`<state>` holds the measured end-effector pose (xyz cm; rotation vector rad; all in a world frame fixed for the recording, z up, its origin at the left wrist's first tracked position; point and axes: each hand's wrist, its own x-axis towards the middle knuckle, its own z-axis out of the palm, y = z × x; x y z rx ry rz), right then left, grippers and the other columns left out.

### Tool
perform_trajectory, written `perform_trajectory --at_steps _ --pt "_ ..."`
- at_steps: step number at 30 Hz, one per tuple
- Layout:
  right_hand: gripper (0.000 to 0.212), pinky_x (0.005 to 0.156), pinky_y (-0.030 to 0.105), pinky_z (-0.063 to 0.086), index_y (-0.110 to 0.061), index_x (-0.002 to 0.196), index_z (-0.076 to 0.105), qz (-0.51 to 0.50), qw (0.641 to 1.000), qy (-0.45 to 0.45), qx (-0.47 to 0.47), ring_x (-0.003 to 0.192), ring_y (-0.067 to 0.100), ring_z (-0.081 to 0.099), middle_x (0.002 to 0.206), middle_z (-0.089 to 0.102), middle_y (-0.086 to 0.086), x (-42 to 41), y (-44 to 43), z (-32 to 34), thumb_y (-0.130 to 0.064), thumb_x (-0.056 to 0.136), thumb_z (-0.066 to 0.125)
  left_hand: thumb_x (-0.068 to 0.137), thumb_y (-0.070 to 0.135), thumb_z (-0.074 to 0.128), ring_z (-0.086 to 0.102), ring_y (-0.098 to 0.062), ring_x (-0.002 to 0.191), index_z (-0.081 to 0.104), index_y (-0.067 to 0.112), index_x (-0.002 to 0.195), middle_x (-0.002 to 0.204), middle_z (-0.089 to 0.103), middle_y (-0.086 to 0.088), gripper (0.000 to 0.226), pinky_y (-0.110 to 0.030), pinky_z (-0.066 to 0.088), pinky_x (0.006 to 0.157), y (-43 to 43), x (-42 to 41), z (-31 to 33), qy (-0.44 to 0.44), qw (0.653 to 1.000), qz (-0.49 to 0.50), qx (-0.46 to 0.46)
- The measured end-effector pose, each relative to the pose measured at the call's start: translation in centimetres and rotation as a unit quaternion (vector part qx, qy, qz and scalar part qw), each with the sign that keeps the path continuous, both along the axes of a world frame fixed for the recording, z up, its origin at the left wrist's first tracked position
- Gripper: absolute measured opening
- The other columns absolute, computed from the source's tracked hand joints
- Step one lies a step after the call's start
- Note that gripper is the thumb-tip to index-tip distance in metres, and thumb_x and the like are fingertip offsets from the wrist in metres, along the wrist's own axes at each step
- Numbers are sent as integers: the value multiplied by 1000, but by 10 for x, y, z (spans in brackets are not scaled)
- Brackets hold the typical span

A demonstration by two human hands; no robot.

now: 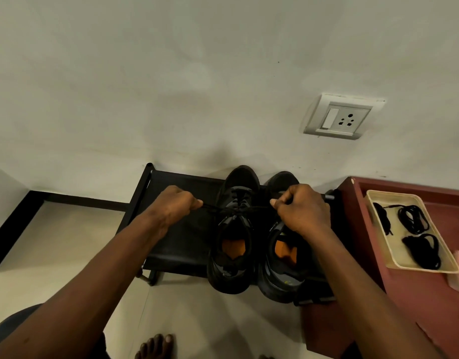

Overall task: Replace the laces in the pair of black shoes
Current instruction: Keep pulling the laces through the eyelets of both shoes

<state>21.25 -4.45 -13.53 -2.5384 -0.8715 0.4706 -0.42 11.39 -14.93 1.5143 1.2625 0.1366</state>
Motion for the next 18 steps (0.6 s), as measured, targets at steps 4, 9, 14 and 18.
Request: perform_trajectory --at_steps 4,9,14,18 --pt "22 91 40 30 -25 78 61 7 998 -55 -17 107 21 64 84 61 -11 0 -2 -2 -37 94 72 96 15 67 66 -21 100 74 -1 103 108 71 -15 19 -22 34 68 1 -4 -9 11 1000 4 -21" --pt "24 96 43 34 -25 78 59 23 996 -86 -28 99 20 64 82 65 -8 1 -4 -5 -37 95 72 96 17 66 66 -21 96 72 -5 105 104 70 -12 24 -25 37 71 2 -11 -17 15 999 3 -51" --pt "24 97 46 50 -27 79 62 26 1000 -16 6 86 15 66 77 67 -11 5 -4 -3 -43 94 71 97 26 65 65 -22 92 70 12 89 93 69 -9 16 -39 53 84 -7 -7 -21 59 992 -110 29" --pt "19 94 41 56 -33 111 67 76 994 76 14 90 7 68 89 72 -14 15 -9 9 -39 93 72 89 22 65 64 -14 95 64 27 99 99 68 4 11 -37 55 86 -5 4 -10 73 969 -194 135"
